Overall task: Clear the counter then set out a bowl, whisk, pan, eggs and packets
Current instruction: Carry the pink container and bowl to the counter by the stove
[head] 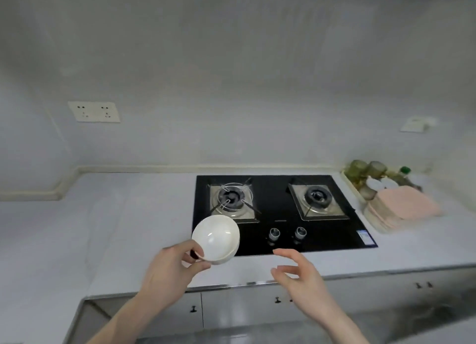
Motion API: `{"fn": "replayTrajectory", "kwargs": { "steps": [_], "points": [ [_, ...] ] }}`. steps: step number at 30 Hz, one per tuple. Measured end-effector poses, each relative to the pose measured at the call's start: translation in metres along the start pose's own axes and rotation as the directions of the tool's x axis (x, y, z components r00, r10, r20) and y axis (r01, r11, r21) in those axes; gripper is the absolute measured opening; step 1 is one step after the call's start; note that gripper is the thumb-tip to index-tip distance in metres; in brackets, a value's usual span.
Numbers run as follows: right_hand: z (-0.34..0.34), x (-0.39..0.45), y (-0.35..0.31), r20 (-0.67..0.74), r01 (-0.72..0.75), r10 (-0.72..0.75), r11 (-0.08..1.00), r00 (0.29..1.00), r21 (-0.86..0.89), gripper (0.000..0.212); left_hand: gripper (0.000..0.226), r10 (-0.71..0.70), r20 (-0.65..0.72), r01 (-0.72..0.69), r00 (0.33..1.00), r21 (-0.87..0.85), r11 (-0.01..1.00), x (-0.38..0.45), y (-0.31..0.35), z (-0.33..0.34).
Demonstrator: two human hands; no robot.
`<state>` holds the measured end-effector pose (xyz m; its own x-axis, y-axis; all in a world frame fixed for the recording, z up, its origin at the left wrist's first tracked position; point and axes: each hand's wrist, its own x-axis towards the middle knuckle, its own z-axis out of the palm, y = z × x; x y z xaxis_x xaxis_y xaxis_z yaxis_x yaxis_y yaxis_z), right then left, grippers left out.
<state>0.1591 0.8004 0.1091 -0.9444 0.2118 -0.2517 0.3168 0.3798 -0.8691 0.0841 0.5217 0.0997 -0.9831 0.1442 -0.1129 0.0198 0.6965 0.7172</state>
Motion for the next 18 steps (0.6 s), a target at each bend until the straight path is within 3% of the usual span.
{"fn": "replayTrajectory", "kwargs": {
  "steps": [6, 11, 18],
  "points": [
    [-0.091, -0.029, 0.047, -0.172, -0.043, 0.056, 0.996, 0.984, 0.078, 0.031, 0.023, 0.128, 0.148, -0.129, 0.981, -0.008, 0.992, 0.003, 0.070, 0.081],
    [-0.155, -0.038, 0.083, -0.297, -0.088, 0.132, 0.984, 0.946, 0.154, 0.032, 0.023, 0.255, 0.259, -0.272, 0.932, 0.031, 0.962, 0.025, 0.134, 0.135],
    [-0.236, -0.022, 0.135, -0.419, -0.130, 0.206, 0.971, 0.884, 0.203, 0.031, 0.022, 0.329, 0.391, -0.373, 0.859, 0.039, 0.927, 0.082, 0.213, 0.230]
  ]
}}
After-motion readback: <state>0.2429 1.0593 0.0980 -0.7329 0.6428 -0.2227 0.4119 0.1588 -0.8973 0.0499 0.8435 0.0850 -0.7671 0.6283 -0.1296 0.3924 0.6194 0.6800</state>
